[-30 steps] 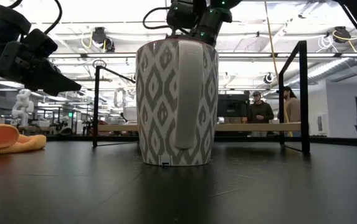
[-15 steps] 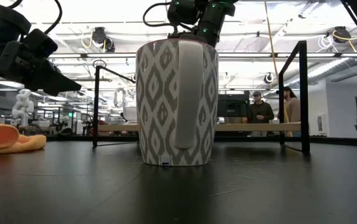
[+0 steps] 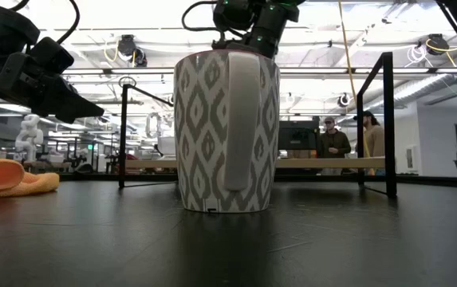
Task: Stack small to large cups/mugs on shelf
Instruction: Put the light orange mug on the shelf
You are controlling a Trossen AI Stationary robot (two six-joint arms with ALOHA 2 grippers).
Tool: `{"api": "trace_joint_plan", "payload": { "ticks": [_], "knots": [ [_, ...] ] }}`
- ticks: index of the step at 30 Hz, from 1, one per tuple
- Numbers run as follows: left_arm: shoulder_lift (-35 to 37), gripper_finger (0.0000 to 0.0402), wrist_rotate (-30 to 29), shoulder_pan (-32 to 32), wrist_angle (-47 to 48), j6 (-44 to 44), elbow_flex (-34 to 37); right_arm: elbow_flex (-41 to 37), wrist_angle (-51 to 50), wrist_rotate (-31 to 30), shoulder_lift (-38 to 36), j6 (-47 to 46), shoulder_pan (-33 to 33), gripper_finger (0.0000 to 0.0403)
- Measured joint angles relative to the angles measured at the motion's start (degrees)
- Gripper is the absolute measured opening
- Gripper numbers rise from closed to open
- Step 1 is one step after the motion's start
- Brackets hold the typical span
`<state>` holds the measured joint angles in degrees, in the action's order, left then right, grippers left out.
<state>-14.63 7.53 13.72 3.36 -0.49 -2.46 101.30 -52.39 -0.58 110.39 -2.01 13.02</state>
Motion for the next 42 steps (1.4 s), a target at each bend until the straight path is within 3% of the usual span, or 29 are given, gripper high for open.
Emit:
{"api": "trace_joint_plan", "payload": {
  "ticks": [6,13,18,32,42],
  "knots": [
    [0.0,0.0017,0.0,0.02,0.0,0.0,0.0,-1.03,-0.17,0.21,-1.0,-0.14,0.0,0.0],
    [0.02,0.0017,0.02,0.0,0.0,-0.01,0.0,-13.21,10.17,0.63,-9.34,-0.29,0.79,0.0],
    [0.0,0.0017,0.0,0.02,-0.04,0.07,0.0,-18.78,12.24,0.7,-14.34,-1.42,1.66,0.0],
    [0.02,0.0017,0.0,0.0,-0.46,-0.7,0.0,-18.97,8.89,6.62,-15.26,0.58,2.35,0.0],
    [0.02,0.0017,0.0,0.02,-0.11,-1.01,0.02,-18.98,8.58,6.64,-13.75,0.4,2.34,0.0]
  ]
}}
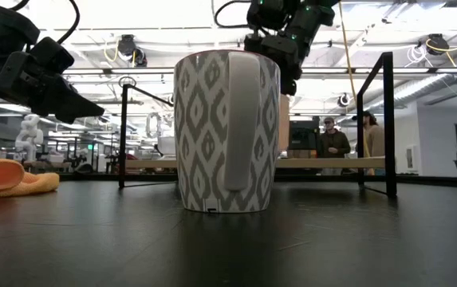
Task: Stack small to large cups/mugs on shelf
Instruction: Put the light orange mug on the shelf
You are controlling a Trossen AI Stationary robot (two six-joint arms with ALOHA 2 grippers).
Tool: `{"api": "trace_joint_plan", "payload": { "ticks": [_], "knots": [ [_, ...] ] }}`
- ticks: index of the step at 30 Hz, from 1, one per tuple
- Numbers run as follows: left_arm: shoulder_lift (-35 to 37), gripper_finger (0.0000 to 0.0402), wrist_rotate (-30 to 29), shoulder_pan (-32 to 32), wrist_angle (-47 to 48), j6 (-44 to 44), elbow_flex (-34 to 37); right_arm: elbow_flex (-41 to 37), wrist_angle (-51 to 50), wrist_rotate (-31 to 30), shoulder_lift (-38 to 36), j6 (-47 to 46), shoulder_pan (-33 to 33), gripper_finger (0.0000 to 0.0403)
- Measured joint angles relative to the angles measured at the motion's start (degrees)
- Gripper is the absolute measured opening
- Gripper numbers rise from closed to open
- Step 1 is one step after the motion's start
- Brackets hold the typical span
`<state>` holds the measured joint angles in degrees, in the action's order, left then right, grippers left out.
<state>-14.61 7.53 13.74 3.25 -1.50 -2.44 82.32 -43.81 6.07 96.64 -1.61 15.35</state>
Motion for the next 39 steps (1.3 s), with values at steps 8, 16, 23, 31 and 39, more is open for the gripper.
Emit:
{"api": "trace_joint_plan", "payload": {
  "ticks": [8,16,23,31,39],
  "knots": [
    [0.0,0.0017,0.0,0.0,0.02,-0.02,0.0,-0.01,1.0,-0.28,0.64,0.23,-0.02,0.0],
    [0.0,0.0017,0.0,0.0,0.04,0.07,0.0,-0.75,1.15,-0.36,0.63,0.19,-0.02,0.0],
    [-0.01,0.0017,0.02,-0.01,0.04,0.04,-0.01,-2.32,1.99,-0.33,0.42,-0.02,-0.02,0.0001],
    [-0.02,0.0017,0.02,-0.02,0.04,0.02,0.0,-2.4,2.53,-0.39,0.44,-0.06,-0.04,0.0001],
    [-0.02,0.0017,0.02,0.0,0.04,0.0,0.0,-2.46,3.19,-1.86,0.53,-0.69,-0.24,0.0002]
  ]
}}
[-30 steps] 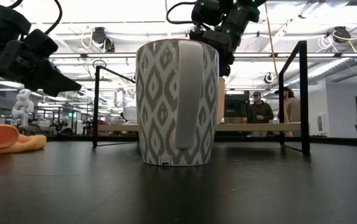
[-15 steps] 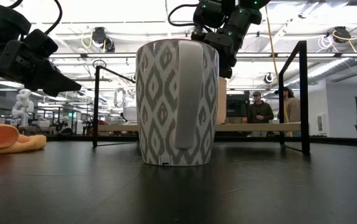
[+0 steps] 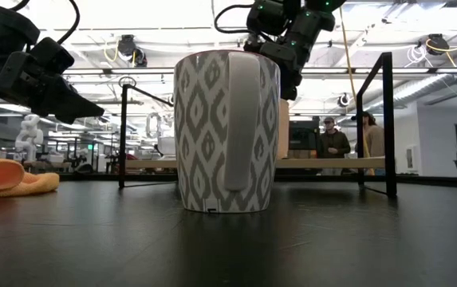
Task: Stack small to large cups/mugs on shelf
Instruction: Put the light orange mug on the shelf
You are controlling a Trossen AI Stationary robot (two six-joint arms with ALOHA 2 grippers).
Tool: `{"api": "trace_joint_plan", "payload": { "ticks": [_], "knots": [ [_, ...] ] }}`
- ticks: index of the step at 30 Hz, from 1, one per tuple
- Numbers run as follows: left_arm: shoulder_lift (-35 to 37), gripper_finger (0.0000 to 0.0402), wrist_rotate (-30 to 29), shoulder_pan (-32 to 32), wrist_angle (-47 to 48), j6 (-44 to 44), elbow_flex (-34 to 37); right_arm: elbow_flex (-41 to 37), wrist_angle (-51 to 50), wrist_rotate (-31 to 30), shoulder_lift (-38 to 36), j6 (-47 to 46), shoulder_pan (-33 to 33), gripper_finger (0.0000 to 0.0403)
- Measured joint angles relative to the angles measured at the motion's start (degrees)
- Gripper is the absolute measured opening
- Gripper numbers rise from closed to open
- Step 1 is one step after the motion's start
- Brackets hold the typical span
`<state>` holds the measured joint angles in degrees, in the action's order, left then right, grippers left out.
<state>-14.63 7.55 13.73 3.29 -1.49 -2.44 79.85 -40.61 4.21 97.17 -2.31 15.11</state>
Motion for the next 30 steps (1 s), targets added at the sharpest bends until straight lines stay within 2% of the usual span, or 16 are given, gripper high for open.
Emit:
{"api": "trace_joint_plan", "payload": {
  "ticks": [22,25,30],
  "knots": [
    [0.02,0.0017,0.0,0.0,0.02,0.02,0.0,-0.02,0.67,0.06,0.06,0.31,-0.65,0.0003],
    [0.02,0.0017,0.0,0.0,0.02,0.08,0.0,-0.06,0.59,0.04,0.07,0.11,-0.67,0.0015],
    [0.02,0.0017,0.0,-0.01,0.01,0.13,-0.01,-0.31,0.34,0.11,0.33,-0.27,-1.27,0.006]
  ]
}}
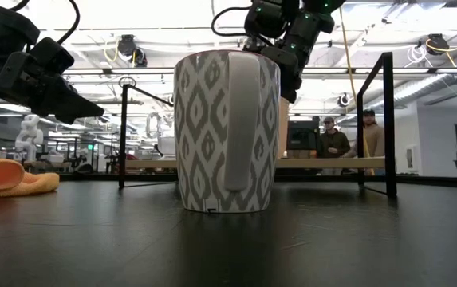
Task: Stack small to large cups/mugs on shelf
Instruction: Put the light orange mug on the shelf
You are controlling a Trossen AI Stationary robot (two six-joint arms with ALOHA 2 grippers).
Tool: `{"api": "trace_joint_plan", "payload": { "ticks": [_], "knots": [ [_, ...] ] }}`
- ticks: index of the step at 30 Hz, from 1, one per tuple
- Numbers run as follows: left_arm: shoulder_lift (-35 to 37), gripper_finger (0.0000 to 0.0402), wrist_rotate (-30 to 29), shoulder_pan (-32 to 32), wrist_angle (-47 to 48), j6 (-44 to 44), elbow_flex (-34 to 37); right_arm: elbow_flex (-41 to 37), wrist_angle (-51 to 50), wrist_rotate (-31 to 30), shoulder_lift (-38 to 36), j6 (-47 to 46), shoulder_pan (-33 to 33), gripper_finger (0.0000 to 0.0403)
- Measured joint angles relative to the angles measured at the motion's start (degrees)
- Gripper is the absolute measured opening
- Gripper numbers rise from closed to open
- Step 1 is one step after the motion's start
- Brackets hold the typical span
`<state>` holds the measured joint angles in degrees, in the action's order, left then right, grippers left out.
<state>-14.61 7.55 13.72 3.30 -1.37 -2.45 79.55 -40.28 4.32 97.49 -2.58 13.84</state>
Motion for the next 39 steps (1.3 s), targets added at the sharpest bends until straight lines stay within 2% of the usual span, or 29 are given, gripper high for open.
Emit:
{"api": "trace_joint_plan", "payload": {
  "ticks": [4,9,32,39],
  "knots": [
    [-0.02,0.0017,0.02,0.0,0.01,0.02,0.01,0.04,0.36,0.09,-0.1,-0.89,-0.11,0.009],
    [-0.02,0.0017,0.02,0.01,0.01,0.04,-0.01,0.11,0.51,0.07,-0.11,-1.08,-0.08,0.0105],
    [0.0,0.0017,0.02,0.0,0.01,0.03,0.0,0.22,1.93,0.22,-0.17,5.01,-0.16,0.0106],
    [-0.02,0.0017,0.04,0.01,-0.01,0.0,0.0,0.26,1.95,0.28,-0.22,9.57,-2.31,0.0106]
  ]
}}
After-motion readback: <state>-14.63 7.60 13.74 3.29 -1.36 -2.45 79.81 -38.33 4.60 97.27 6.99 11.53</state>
